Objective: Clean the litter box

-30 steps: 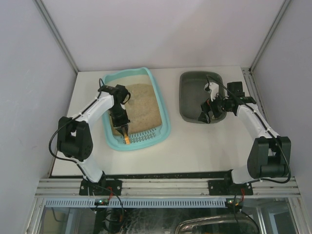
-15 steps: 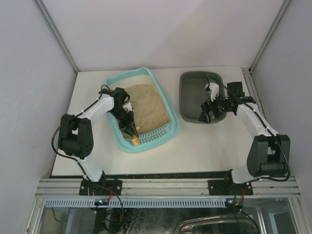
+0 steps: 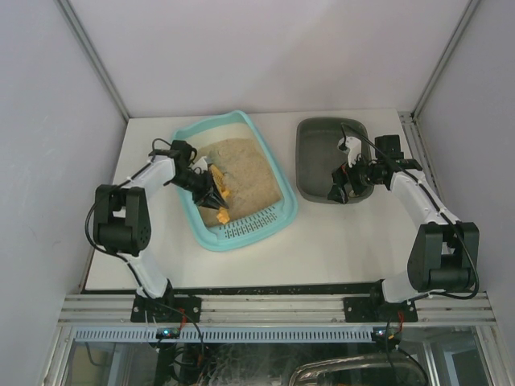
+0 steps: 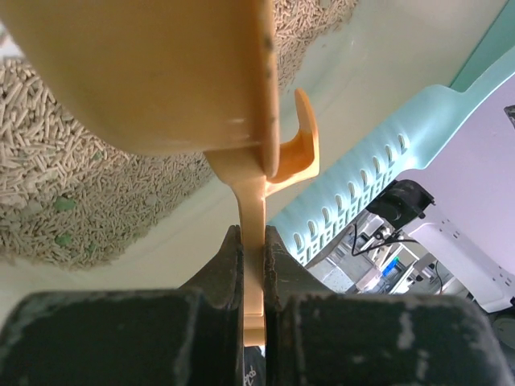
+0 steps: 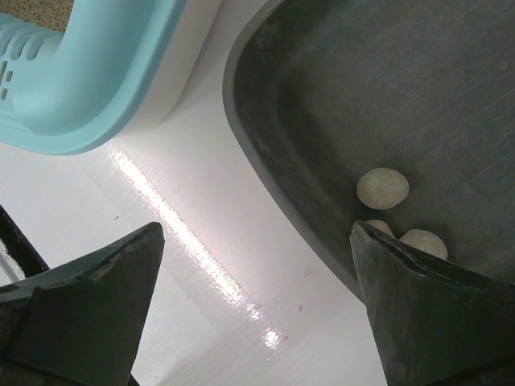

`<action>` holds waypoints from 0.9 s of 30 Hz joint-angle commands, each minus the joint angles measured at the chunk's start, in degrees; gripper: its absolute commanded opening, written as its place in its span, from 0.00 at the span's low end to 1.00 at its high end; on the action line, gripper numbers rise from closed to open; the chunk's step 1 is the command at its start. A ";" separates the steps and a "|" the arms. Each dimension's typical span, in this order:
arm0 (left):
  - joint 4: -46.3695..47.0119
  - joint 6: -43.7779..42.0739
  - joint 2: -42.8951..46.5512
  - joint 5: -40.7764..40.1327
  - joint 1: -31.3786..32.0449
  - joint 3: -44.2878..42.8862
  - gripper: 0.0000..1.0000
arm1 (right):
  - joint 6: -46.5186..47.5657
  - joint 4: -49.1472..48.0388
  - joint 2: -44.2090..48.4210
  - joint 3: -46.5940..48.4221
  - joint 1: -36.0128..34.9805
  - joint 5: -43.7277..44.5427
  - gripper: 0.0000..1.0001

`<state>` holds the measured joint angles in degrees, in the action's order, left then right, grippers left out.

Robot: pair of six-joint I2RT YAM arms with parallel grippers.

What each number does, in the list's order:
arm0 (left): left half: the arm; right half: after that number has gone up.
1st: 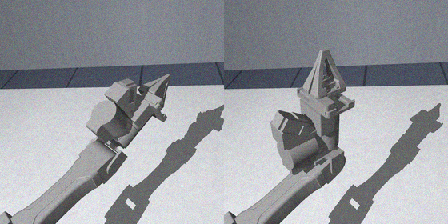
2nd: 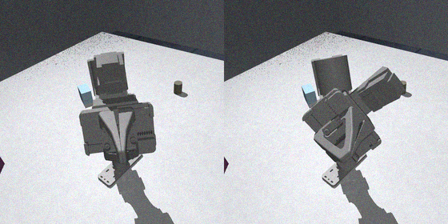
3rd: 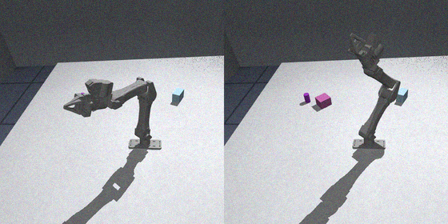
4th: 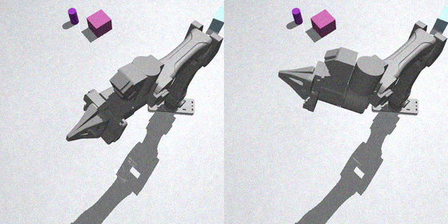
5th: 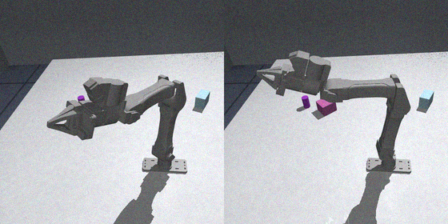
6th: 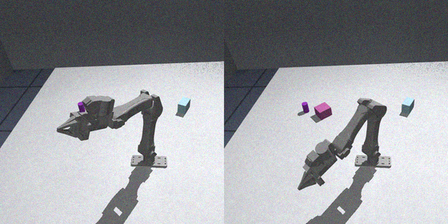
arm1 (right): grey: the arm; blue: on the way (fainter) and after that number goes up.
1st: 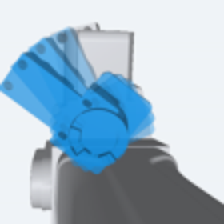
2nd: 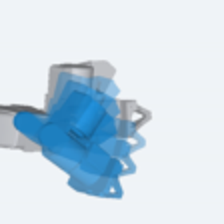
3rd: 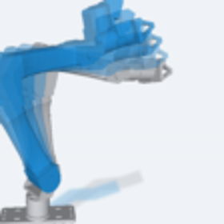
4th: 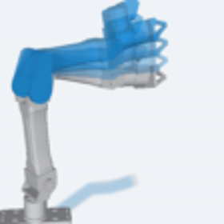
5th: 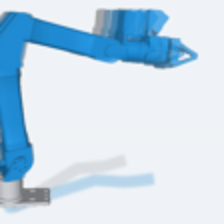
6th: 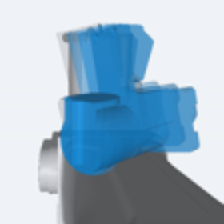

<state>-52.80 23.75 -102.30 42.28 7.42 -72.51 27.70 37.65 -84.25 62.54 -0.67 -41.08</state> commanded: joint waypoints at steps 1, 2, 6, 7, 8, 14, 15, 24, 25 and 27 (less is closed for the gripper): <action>1.53 -2.18 -2.68 -0.47 -0.57 0.39 0.00 | -0.19 -0.92 0.53 0.12 0.58 -1.28 1.00; 1.54 -2.14 -3.36 -0.98 -0.60 0.35 0.00 | -0.19 -0.91 0.56 0.12 0.70 -1.35 1.00; -0.27 -2.60 -6.37 -4.69 -0.64 -1.17 0.00 | -0.20 -0.82 0.33 0.13 1.15 -1.76 1.00; -0.63 -2.65 -6.98 -5.36 -0.59 -1.84 0.00 | -0.24 -0.82 0.36 0.12 1.22 -1.73 1.00; -0.90 -2.65 -7.56 -6.16 -0.60 -2.31 0.00 | -0.20 -0.82 0.36 0.12 1.32 -1.72 1.00; -2.45 -1.06 -11.18 -11.92 -0.65 -7.58 0.00 | -0.26 -1.37 -0.10 0.87 0.85 -1.41 1.00; -3.07 -0.41 -11.79 -12.76 -0.59 -8.81 0.00 | 0.18 -1.29 -0.64 1.98 0.22 -0.39 1.00; -8.75 1.30 -14.82 -19.68 -0.14 -18.31 0.00 | 18.52 4.16 -13.96 20.41 -9.60 9.89 1.00; -9.05 1.30 -15.12 -19.62 0.00 -19.22 0.00 | 24.21 2.53 -14.63 20.58 -9.69 9.12 1.00; -9.73 1.39 -16.12 -19.90 0.31 -21.25 0.00 | 31.63 -2.18 -15.84 20.52 -9.75 8.24 1.00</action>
<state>-58.72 22.92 -116.14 29.36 7.97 -89.69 41.60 41.08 -98.52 81.52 -9.91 -33.28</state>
